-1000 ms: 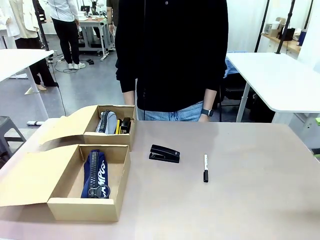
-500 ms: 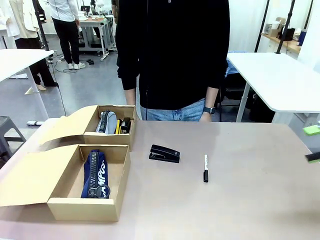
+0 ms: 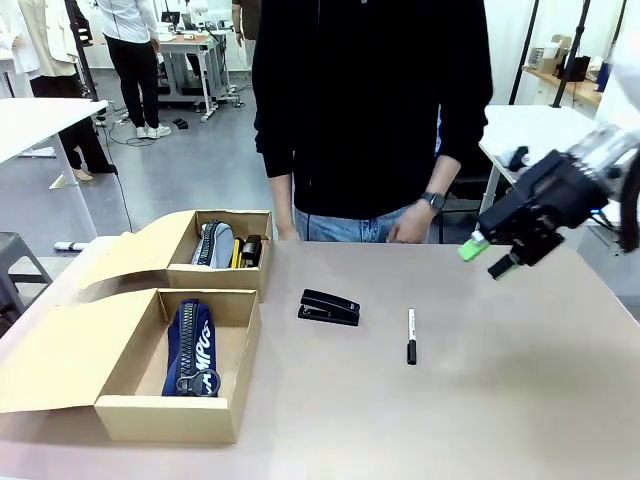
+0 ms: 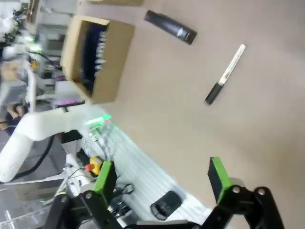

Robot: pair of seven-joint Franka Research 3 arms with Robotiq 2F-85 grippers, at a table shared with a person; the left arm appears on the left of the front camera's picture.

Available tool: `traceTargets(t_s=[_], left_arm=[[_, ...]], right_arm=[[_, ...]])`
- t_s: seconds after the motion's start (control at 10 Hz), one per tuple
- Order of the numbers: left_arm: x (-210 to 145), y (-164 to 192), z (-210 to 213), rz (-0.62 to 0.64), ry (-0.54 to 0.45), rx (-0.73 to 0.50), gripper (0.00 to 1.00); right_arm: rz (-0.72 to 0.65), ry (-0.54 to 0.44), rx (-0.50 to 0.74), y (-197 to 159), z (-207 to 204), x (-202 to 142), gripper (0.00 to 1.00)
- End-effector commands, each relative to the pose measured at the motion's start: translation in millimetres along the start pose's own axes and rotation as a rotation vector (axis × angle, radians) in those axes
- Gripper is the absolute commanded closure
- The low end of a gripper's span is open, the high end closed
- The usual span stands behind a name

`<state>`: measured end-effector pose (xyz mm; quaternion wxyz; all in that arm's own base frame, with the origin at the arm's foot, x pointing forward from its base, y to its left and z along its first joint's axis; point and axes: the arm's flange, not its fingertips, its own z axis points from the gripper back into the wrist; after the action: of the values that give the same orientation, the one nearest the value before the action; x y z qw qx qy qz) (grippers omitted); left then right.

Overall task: Place items inside the box.
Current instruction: Pick up a Pencil pouch or Stapler and place it inside the Mailer Box closest to the robot.

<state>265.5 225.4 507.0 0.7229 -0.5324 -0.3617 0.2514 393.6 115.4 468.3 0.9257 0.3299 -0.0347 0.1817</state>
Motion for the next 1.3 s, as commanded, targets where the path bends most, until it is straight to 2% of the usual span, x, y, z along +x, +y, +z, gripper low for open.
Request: traceTargets(t_s=[0.0, 0.1, 0.2, 0.3, 0.4, 0.5, 0.6, 0.7, 0.8, 0.9, 1.0, 1.2], left_arm=[[-2.9, 1.7, -1.5, -0.019, -0.013, -0.032, 0.00], [-2.9, 1.7, -1.5, -0.019, -0.013, -0.032, 0.00], [-2.9, 1.7, -1.5, -0.019, -0.013, -0.032, 0.00], [-2.9, 1.7, -1.5, -0.019, -0.013, -0.032, 0.00], [-2.9, 1.7, -1.5, -0.019, -0.013, -0.032, 0.00], [-2.9, 1.7, -1.5, -0.019, -0.013, -0.032, 0.00], [-2.9, 1.7, -1.5, -0.019, -0.013, -0.032, 0.00], [-2.9, 1.7, -1.5, -0.019, -0.013, -0.032, 0.00], [-2.9, 1.7, -1.5, -0.019, -0.013, -0.032, 0.00], [-2.9, 1.7, -1.5, -0.019, -0.013, -0.032, 0.00], [-2.9, 1.7, -1.5, -0.019, -0.013, -0.032, 0.00], [-2.9, 1.7, -1.5, -0.019, -0.013, -0.032, 0.00]], right_arm=[[0.061, 0.121, -0.184, 7.8, -33.8, 12.8, 0.00], [0.000, 0.000, 0.000, 0.0, 0.0, 0.0, 0.00], [0.048, 0.045, -0.073, 3.2, -18.4, 6.4, 0.00], [0.164, -0.060, -0.138, 4.5, -6.9, 4.3, 0.00], [0.086, -0.289, -0.052, -23.3, 35.7, -22.4, 0.00], [-0.062, -0.588, 0.062, -52.0, 90.7, -77.4, 0.00], [-0.229, -0.787, -0.062, -64.3, 118.6, -122.6, 0.00], [-0.342, -0.904, -0.146, -72.4, 133.4, -166.0, 0.00], [-0.399, -0.887, -0.196, -82.6, 130.3, -190.1, 0.00], [-0.454, -0.739, -0.163, -95.2, 116.4, -191.2, 0.00], [-0.246, -0.698, -0.028, -87.8, 163.8, -156.1, 0.00], [-0.246, -0.698, -0.028, -87.8, 163.8, -156.1, 0.00]])
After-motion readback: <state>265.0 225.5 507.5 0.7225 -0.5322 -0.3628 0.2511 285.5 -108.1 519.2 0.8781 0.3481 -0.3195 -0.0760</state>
